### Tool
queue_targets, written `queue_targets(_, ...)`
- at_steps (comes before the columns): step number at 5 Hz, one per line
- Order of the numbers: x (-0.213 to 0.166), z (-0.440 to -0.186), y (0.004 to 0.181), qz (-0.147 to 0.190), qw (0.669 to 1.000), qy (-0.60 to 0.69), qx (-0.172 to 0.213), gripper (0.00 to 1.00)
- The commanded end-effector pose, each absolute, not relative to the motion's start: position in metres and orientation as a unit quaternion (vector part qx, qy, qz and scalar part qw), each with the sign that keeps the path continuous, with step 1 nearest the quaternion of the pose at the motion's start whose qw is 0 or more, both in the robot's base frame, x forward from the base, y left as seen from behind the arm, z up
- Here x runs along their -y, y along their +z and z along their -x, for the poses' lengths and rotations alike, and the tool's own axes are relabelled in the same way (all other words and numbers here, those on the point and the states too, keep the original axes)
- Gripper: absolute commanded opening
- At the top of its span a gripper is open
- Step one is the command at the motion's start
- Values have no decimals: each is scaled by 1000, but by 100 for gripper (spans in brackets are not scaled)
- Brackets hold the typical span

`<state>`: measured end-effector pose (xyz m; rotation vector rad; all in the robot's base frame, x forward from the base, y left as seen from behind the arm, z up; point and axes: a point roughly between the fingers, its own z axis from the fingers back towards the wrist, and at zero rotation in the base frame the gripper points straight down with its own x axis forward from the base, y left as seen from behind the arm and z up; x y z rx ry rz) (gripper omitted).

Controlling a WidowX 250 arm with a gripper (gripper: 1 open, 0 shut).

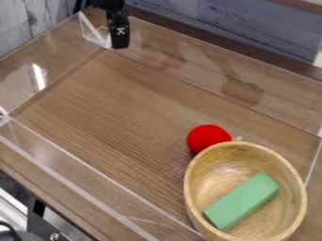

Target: Move the red object to the right side of the table

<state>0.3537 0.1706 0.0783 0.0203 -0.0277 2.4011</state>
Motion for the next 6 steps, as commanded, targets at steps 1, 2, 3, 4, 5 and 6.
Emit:
queue_targets(1,-173,-364,97,14,354,934,39,100)
queue_targets(2,-172,-368,96,15,352,935,41,100)
queue_targets(3,-171,-372,95,16,350,936,43,100)
queue_targets(4,-171,-374,93,17,346,937,45,100)
queue_targets(5,-170,-377,91,18,342,938,47,100)
queue_targets(6,-174,-376,84,16,340,939,51,100)
